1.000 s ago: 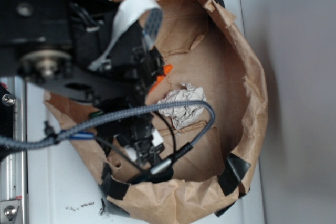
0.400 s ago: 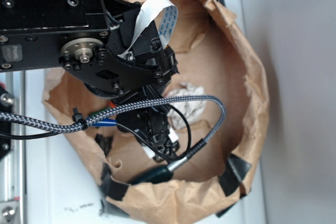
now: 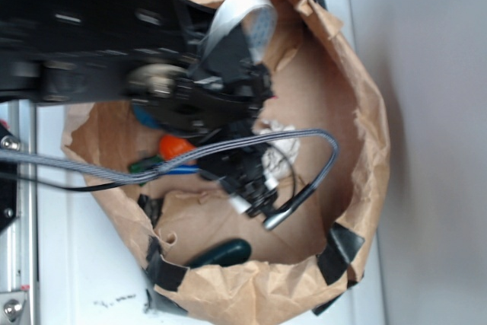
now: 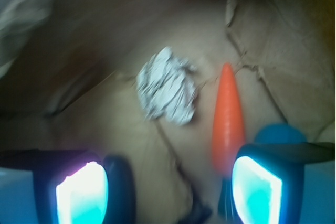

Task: Grab the plastic pickle.

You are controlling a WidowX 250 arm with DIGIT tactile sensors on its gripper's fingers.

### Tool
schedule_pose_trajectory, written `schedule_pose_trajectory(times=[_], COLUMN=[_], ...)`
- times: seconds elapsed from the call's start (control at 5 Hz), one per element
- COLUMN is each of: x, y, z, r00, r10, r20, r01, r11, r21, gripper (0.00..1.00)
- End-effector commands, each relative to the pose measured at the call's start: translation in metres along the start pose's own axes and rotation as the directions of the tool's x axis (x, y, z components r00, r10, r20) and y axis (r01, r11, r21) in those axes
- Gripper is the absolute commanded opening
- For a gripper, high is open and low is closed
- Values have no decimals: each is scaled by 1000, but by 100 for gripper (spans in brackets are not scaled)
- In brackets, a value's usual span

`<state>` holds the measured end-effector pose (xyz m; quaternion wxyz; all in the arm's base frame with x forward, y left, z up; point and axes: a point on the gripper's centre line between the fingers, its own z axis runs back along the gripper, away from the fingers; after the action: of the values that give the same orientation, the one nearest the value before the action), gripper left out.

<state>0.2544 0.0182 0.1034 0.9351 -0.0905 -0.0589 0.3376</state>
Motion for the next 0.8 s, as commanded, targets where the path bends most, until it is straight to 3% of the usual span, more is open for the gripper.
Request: schedule_pose_trajectory(times=[0.0, 0.2, 0.4, 0.6], x=[9, -11, -25, -40], y=[-18, -27, -40, -50], z=[-29, -34, -36, -43], r00=[998, 996, 996, 993], r10=[-13, -50, -84, -112], r20=[55, 69, 20, -33], r01=[10, 50, 85, 110], r11=[999, 999, 995, 993], r21=[54, 2, -44, -47], gripper=[100, 100, 100, 100])
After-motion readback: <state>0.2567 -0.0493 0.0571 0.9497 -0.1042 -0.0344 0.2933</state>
